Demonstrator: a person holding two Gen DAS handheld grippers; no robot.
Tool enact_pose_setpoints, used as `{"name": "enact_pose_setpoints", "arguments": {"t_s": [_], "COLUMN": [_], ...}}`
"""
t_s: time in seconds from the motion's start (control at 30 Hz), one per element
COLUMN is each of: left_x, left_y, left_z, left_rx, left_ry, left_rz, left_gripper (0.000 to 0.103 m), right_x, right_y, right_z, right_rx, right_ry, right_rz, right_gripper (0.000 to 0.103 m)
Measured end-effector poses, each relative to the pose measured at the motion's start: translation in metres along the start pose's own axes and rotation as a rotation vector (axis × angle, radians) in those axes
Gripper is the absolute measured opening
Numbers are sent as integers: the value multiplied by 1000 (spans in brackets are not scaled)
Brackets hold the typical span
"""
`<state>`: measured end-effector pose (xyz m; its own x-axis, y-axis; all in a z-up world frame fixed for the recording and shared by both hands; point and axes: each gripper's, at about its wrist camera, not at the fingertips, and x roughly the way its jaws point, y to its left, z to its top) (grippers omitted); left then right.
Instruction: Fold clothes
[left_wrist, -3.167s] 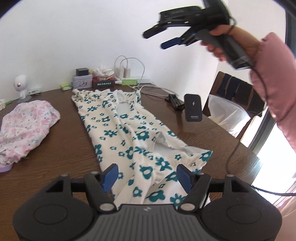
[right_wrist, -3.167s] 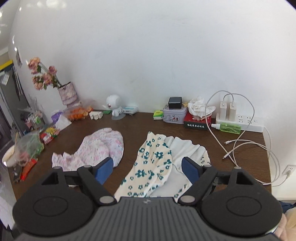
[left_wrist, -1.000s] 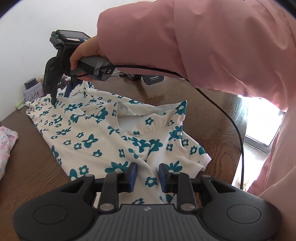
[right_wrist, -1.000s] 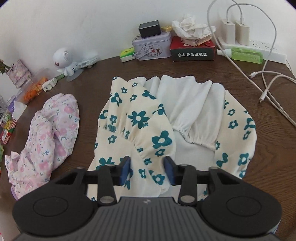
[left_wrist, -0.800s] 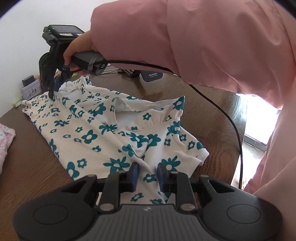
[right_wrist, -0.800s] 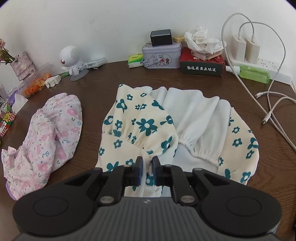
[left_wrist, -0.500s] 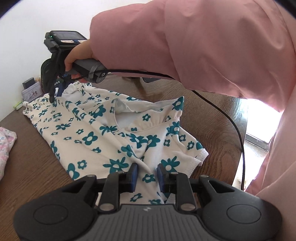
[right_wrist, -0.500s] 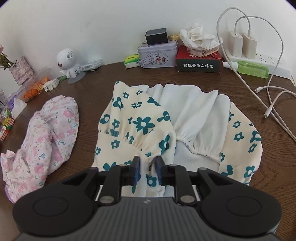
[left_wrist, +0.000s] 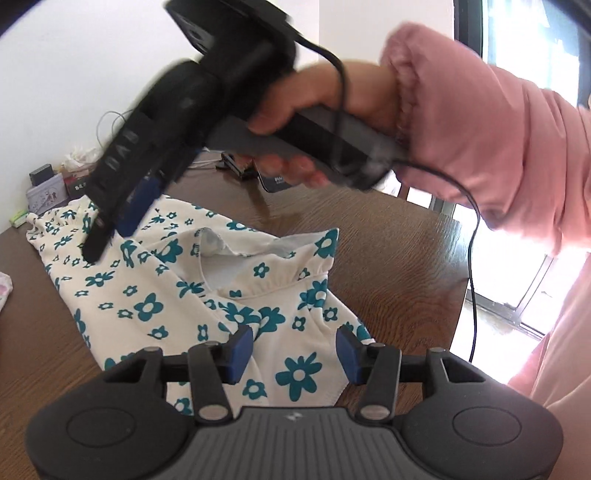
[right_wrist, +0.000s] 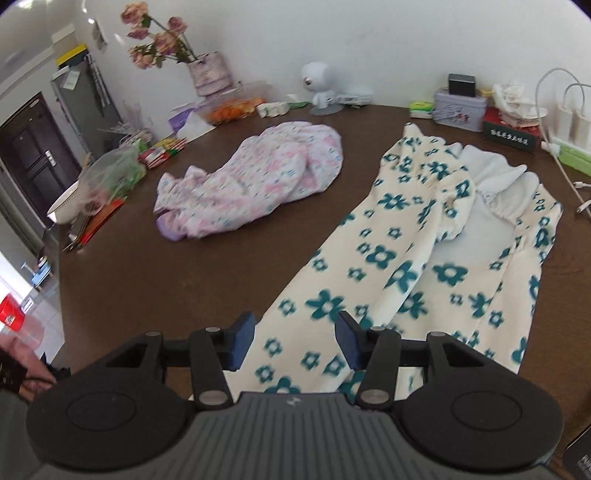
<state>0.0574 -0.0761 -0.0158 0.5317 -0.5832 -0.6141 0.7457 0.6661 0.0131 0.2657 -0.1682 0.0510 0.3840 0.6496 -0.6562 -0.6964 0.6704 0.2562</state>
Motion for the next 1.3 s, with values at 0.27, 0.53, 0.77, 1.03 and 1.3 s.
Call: {"name": "enact_pose_setpoints", "arguments": {"t_s": [0.27,0.53,0.77,1.03,1.3], "left_x": [-38,-20,-18,-49,-7], "left_y": [20,20,12,49,108], "left_z": [-16,-31,-33,-10,16], "left_rx": [-32,-38,-17,-72,-140], "left_ry": [36,112,122,32,75], "left_rz": [127,84,72,175,160], "left_gripper": [21,16,19,30,17], "right_x": [-27,-21,-16,-36,-16], "right_y": [49,61,55,90,122], "right_z": [-52,-80,-94,-102,-109], "right_rx": [-175,-283,-283,-369,-477], "right_ry": [34,80,82,53,51], "right_rz": [81,13,-10,74,45], "right_gripper": [20,20,21,25,29]}}
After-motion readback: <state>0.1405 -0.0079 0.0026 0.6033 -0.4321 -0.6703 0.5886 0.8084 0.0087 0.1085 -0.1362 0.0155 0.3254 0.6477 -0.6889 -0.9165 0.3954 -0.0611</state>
